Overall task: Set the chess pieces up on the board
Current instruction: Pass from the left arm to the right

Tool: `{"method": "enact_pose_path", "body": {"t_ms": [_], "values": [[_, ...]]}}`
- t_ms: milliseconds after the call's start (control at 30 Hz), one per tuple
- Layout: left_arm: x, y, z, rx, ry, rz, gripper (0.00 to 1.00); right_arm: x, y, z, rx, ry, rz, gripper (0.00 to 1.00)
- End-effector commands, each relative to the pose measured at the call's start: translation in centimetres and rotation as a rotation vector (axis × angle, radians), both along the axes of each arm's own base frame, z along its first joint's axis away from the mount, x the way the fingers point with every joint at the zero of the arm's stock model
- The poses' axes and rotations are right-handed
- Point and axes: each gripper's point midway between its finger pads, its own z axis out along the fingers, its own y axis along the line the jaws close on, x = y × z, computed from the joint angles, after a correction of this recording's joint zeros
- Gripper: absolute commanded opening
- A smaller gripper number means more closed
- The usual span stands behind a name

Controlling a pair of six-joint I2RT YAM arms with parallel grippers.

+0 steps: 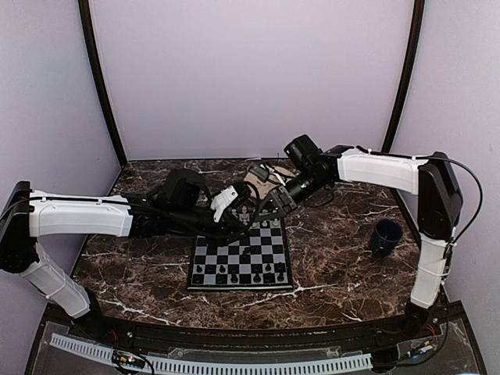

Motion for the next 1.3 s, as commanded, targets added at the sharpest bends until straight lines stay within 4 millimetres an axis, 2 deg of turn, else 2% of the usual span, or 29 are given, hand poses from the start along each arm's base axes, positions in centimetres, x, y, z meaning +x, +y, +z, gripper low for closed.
{"method": "enact_pose_path", "body": {"t_ms": [0,367,767,833,933,1033,1133,1167,1200,1267], "values": [[0.0,0.2,1.4,-0.025,-0.029,-0.002,0.08,-0.9,0.5,-0.1,0.013,0.022,0.043,0.41],[0.0,0.1,1.1,-0.018,-0.014,-0.003,0.08,-2.0,1.3,-0.2,0.026,0.039,0.079,0.30],[0.1,0.1,0.7,-0.008,-0.005,0.005,0.09,-2.4,1.7,0.1,0.038,0.043,0.094,0.07],[0.2,0.2,0.5,0.001,-0.006,0.011,0.11,-2.3,1.7,0.1,0.039,0.039,0.095,0.05],[0.9,0.7,1.1,0.009,-0.009,0.068,0.24,-1.9,1.6,0.6,0.027,-0.016,0.090,0.02],[0.6,1.0,3.9,-0.052,-0.036,0.069,0.35,-1.3,1.1,1.3,0.003,-0.111,0.067,0.00],[1.7,2.3,6.8,-0.081,-0.103,0.158,0.58,-0.6,0.7,2.1,-0.018,-0.209,0.042,0.00],[2.1,3.0,7.5,-0.085,-0.123,0.194,0.83,-0.4,0.6,2.3,-0.025,-0.233,0.038,0.00],[2.7,3.6,8.1,-0.084,-0.139,0.229,0.97,-0.3,0.5,2.6,-0.032,-0.256,0.034,0.00],[4.3,5.1,8.9,-0.065,-0.162,0.317,0.99,0.0,0.2,3.1,-0.043,-0.304,0.032,0.00]]}}
